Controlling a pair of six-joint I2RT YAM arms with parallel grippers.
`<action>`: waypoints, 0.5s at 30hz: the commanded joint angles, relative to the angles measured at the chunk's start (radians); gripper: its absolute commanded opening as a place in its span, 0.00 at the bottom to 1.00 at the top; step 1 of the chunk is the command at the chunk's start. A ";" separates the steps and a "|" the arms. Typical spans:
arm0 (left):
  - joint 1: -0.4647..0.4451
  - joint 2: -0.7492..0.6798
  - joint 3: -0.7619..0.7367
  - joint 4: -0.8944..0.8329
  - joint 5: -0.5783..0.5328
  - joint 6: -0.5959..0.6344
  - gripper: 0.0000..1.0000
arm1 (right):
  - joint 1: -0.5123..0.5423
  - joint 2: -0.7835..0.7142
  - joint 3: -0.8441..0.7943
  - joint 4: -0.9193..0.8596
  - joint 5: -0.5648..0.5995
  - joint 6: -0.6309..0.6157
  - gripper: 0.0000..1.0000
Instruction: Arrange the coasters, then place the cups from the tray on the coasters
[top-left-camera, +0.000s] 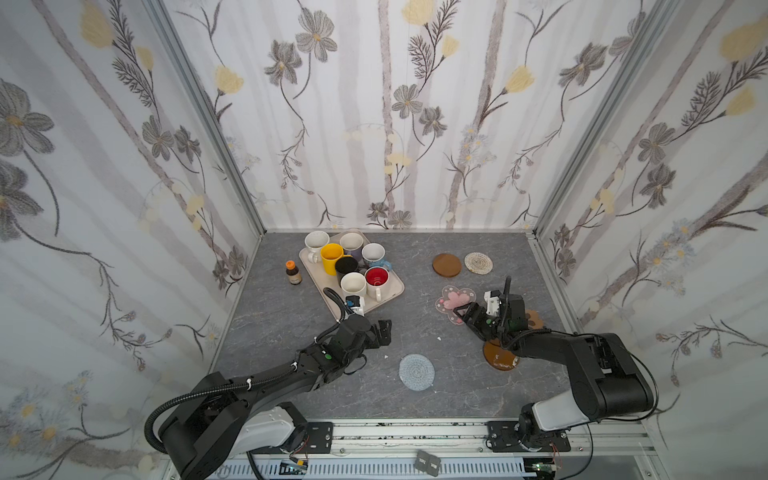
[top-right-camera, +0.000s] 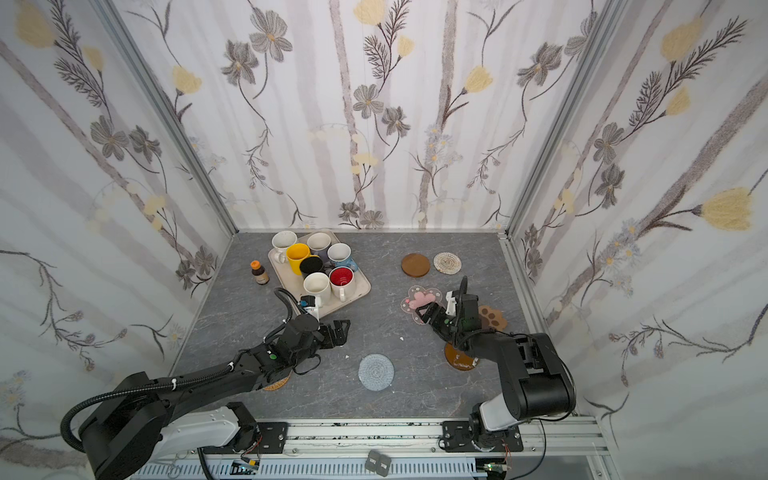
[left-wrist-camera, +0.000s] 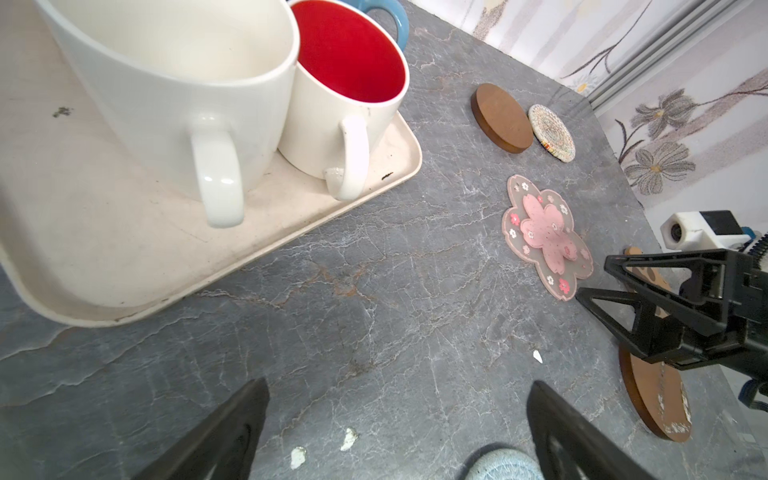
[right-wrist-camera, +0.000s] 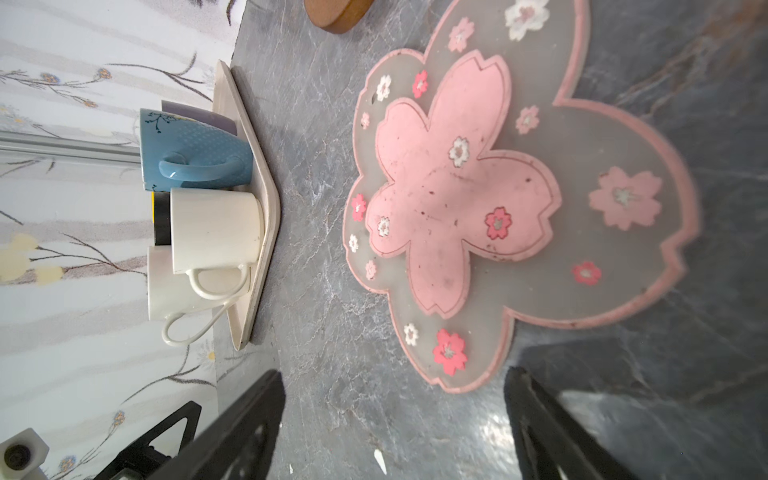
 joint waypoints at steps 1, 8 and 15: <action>0.012 -0.010 -0.008 0.018 -0.016 0.015 1.00 | 0.015 0.029 0.020 0.028 0.024 0.019 0.84; 0.035 -0.032 -0.025 0.012 -0.006 0.019 1.00 | 0.034 0.079 0.069 0.031 0.025 0.026 0.84; 0.046 -0.054 -0.035 0.000 0.004 0.014 1.00 | 0.039 0.111 0.125 0.007 0.027 0.014 0.83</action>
